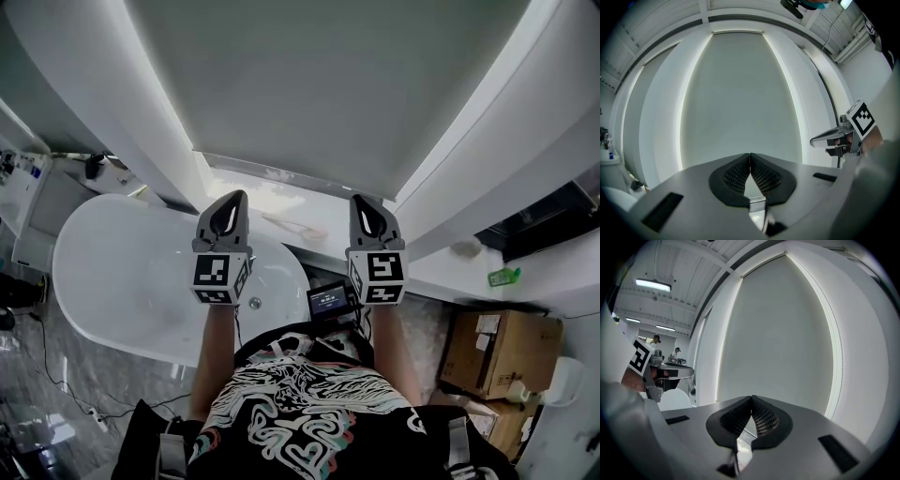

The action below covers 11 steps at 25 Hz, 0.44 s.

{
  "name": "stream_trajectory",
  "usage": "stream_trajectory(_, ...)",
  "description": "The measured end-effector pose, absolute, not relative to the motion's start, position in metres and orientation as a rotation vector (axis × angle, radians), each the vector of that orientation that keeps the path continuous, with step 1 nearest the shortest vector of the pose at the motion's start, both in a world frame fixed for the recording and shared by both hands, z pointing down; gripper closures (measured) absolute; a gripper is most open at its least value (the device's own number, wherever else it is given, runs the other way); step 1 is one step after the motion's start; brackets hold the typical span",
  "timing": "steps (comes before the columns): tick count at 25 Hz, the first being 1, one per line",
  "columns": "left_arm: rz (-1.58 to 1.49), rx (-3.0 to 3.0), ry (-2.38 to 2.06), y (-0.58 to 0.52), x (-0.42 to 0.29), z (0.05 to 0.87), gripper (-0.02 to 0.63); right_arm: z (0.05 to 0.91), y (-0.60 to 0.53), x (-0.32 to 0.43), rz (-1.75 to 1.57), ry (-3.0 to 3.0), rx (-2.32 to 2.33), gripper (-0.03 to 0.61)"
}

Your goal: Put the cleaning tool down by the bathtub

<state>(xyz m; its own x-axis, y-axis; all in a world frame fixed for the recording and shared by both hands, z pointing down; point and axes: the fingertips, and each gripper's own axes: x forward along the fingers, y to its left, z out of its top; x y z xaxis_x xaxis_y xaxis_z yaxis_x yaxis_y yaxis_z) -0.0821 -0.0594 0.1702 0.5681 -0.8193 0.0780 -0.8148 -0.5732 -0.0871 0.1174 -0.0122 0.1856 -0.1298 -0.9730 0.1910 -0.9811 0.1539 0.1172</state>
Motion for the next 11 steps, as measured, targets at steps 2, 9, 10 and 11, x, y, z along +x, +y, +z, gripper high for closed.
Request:
stream_trajectory(2, -0.169, -2.750, 1.430, -0.059, -0.082, 0.171, 0.597, 0.186, -0.011, 0.119, 0.053, -2.201, 1.911, 0.551)
stream_trajectory(9, -0.170, -2.752, 1.425, -0.062, -0.073, 0.174, 0.597, 0.187, -0.011, 0.128, 0.063, -2.200, 1.913, 0.551)
stream_trajectory(10, -0.174, -2.754, 1.424, -0.062, -0.072, 0.176, 0.597, 0.188, -0.011, 0.130, 0.063, -2.199, 1.913, 0.551)
stream_trajectory(11, -0.177, -2.757, 1.424, -0.062, -0.070, 0.178, 0.597, 0.188, -0.011, 0.131, 0.063, -2.197, 1.914, 0.551)
